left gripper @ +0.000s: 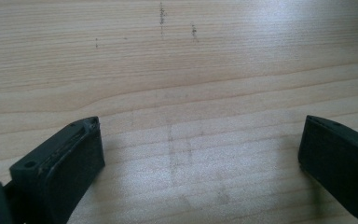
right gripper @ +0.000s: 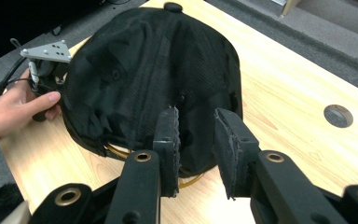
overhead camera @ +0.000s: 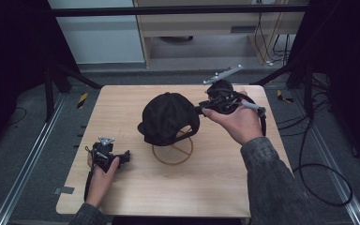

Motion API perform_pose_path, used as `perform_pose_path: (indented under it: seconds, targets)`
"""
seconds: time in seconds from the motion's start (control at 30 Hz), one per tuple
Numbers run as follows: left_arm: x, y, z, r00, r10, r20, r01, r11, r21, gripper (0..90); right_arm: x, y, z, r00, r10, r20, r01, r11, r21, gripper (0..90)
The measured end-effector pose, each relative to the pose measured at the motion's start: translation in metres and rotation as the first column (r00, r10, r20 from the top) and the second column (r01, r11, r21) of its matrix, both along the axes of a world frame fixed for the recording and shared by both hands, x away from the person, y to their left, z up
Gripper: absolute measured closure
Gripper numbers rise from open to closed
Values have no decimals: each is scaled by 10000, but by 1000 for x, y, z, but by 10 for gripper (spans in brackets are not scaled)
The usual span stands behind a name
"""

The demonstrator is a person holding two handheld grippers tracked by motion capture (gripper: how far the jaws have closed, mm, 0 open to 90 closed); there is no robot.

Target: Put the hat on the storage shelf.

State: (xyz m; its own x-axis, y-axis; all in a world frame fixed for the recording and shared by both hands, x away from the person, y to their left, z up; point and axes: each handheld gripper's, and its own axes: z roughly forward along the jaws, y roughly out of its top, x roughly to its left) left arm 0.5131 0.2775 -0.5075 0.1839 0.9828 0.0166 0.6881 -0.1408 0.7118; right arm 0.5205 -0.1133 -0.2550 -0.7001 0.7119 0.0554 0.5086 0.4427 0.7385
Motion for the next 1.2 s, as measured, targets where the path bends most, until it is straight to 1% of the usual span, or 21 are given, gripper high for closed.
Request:
perform_pose_path:
  seconds: [0.4,0.83,0.9,1.2]
  targets:
    - [0,0,0,10000,0,0,0,10000,-1,0,-8,-18,-6,9995,-307,-83,309,9993,229,692]
    - [0,0,0,10000,4,22,-4,10000,-7,0,-17,-37,-16,9980,-591,-205,601,9971,471,673]
    - [0,0,0,10000,6,23,-6,10000,-9,0,-18,-43,-19,9973,-696,-223,707,9960,550,660]
    - [0,0,0,10000,4,23,-4,10000,-9,0,-22,-54,-23,9950,-973,-235,986,9932,624,592]
